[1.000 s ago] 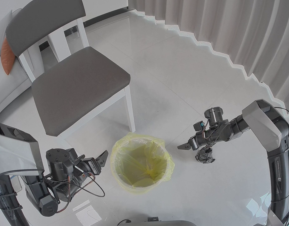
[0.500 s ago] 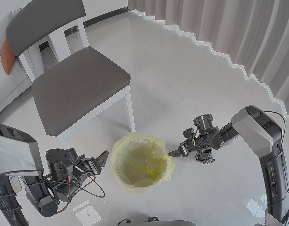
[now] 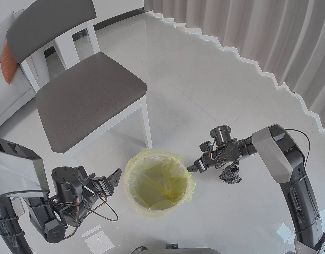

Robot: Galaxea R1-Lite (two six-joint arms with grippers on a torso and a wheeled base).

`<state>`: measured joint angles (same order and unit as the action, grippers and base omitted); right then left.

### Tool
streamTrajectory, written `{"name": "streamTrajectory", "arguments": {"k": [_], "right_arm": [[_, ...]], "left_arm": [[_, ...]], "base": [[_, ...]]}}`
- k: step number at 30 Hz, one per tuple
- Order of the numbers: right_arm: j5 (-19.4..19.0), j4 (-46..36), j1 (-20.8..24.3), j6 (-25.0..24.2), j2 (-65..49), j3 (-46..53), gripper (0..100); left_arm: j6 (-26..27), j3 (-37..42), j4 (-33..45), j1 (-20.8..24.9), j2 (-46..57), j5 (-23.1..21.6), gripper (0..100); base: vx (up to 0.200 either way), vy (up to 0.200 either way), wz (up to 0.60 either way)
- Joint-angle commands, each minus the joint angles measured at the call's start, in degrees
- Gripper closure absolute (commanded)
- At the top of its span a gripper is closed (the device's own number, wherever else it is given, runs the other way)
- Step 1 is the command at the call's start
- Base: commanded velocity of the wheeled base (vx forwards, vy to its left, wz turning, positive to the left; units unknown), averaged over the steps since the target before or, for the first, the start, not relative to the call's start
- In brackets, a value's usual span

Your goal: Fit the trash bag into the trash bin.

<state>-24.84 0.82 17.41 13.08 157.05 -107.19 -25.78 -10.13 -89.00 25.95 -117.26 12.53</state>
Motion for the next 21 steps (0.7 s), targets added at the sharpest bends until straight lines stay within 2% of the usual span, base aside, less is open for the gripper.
{"name": "streamTrajectory", "arguments": {"k": [1, 5, 6, 11, 12, 17, 21], "right_arm": [[0.41, -5.74, -2.03, 0.28, 4.4, -7.15, 0], [0.76, -6.44, -3.87, 0.54, 2.65, -6.63, 0], [1.11, -6.79, -5.46, 0.54, -1.31, -3.9, 0], [1.2, -6.0, -7.3, 0.72, -9.4, 2.95, 0], [2.17, -5.56, -8.44, 1.25, -13.88, 7.08, 0], [7.97, -6.0, -11.87, 7.13, -15.99, 10.95, 0], [10.08, -5.83, -13.54, 10.12, -16.25, 14.64, 0]], "left_arm": [[0.03, -0.06, -1.0, 0.33, 0.19, 0.83, 0], [-0.06, 0.02, -1.0, 0.33, 0.54, 0.92, 0], [-0.06, 0.29, -1.0, 0.68, 1.42, 0.92, 0], [-0.14, 0.37, -1.0, 0.76, 1.95, 0.83, 0], [-0.23, 0.46, -1.0, 0.85, 2.12, 0.83, 0], [-0.14, 0.55, -1.0, 0.94, 3.27, 0.92, 0], [-0.14, 1.08, -1.0, 1.56, 4.32, 1.18, 0]], "base": [[0.0, 0.0, 0.0], [0.0, 0.0, 0.0], [0.0, 0.0, 0.0], [0.0, 0.0, 0.0], [0.0, 0.0, 0.0], [0.0, 0.0, 0.0], [0.0, 0.0, 0.0]]}}
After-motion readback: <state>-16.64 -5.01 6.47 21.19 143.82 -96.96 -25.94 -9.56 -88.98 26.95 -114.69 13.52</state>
